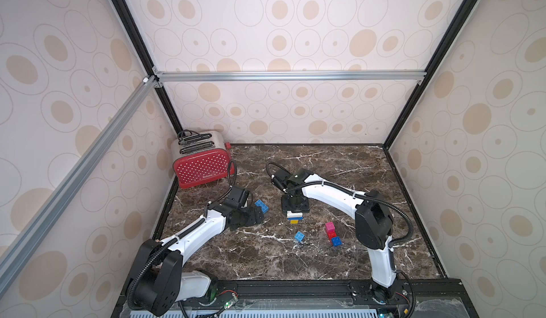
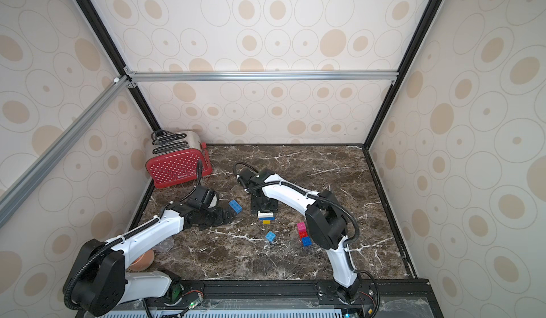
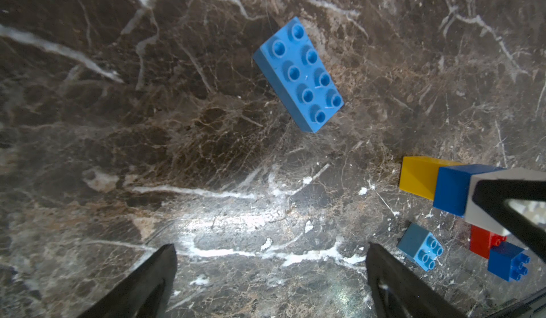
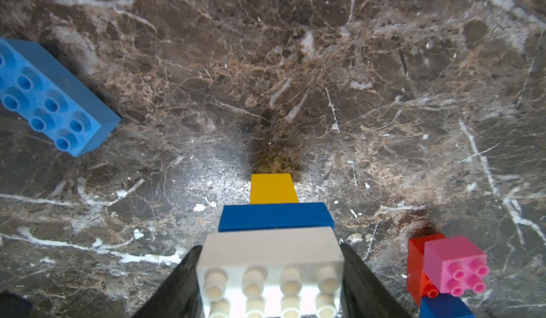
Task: Assemble a carrot with lego
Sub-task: Assemble the lego brick with the lego brick.
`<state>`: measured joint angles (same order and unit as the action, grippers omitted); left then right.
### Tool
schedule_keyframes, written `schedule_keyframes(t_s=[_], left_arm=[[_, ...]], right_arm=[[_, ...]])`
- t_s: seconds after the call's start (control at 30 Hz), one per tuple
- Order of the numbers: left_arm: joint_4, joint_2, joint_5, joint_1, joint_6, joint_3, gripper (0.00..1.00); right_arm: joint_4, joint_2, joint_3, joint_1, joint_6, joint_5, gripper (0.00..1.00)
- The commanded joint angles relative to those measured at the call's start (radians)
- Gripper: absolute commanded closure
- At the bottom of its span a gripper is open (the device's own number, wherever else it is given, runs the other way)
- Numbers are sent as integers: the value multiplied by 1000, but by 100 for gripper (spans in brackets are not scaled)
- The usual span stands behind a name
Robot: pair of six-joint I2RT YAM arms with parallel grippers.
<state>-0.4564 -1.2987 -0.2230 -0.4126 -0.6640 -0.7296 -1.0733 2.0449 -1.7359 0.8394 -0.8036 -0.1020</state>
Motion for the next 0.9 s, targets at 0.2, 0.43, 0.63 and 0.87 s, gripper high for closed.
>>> schedule_keyframes(t_s=[0.2,0.43,0.63,0.87], left_arm=[[-5,-7,1,12,30,-8,1],[-7,-11,-2,11,33,-11,1],[-7,-15,-4,13,34,-11,1],[-7,-22,-7,12,37,-17,1]], right_arm=[[5,-48,-20,17,-35,-25,54],[-22,-33,-28,18,-23,-35,54],[-14,-41,-1,17,-19,-43,54],[-8,-26,8,16,-8,-25,54]])
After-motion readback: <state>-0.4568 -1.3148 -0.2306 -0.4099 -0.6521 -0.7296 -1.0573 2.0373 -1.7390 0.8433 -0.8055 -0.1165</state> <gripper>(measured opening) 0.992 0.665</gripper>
